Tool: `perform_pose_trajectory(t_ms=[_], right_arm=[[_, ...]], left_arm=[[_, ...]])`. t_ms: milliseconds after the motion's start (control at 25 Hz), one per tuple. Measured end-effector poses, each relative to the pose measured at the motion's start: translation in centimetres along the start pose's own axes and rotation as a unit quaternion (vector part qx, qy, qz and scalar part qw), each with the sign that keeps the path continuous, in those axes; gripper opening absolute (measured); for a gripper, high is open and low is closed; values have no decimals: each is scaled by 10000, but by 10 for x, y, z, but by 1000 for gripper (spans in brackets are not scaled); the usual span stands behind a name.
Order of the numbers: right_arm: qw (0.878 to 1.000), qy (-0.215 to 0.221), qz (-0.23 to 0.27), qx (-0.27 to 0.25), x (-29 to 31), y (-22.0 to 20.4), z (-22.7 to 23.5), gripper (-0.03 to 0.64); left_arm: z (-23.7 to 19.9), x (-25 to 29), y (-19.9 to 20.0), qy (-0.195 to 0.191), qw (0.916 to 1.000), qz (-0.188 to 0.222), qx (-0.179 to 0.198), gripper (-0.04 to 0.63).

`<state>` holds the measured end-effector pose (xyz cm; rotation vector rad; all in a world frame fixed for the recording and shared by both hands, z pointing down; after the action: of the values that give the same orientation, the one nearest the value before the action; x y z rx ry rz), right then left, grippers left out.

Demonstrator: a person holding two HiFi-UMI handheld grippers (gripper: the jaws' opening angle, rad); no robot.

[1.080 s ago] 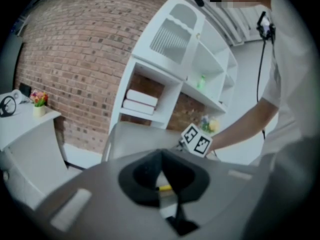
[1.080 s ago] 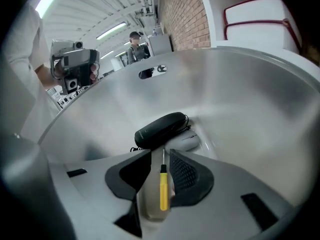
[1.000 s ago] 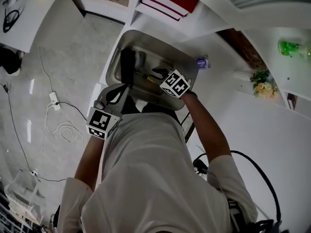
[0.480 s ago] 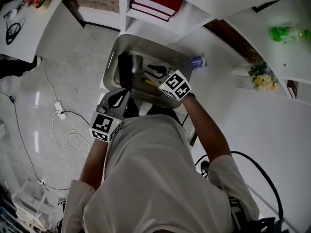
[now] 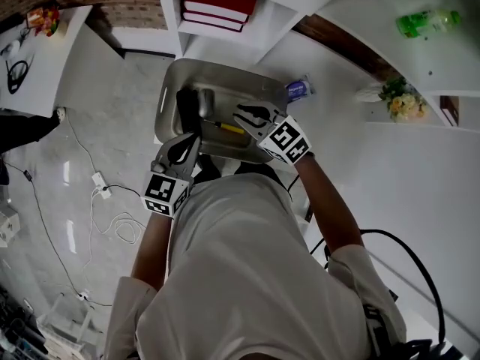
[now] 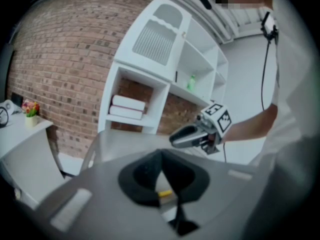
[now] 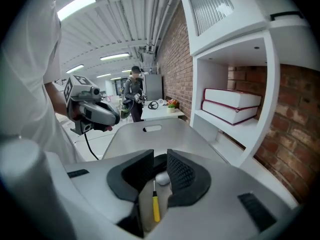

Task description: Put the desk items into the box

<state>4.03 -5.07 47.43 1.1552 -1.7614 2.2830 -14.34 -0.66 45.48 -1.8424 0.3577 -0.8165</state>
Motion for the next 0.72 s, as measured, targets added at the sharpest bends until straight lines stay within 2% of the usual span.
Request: perform_pose_trajectory(t_ms=[280,480,720], right_arm=[[9970,-458,450,430,-41,-8,-9,35],[9882,-717,930,983,-73,-10,-11,11],[9836,-787,951,1314,-82,-26,-15,3]], left_arm=[[6,3,-1,-78,10000,-40,35,3],[9,8,6,-224,9997,-45,75,3],[13,19,16,-449,9988,-95,143,2]])
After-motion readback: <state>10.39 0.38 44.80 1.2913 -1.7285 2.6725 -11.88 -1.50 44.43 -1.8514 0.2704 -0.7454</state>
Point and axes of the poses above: the fingertips, and each gripper's own axes: x forward along the fingers, z to its right, y out of its top, the point moved 6 cm from there along -x, backward along the fingers, and after that the axes turned 4 degrees about y, right-handed, at the moved point
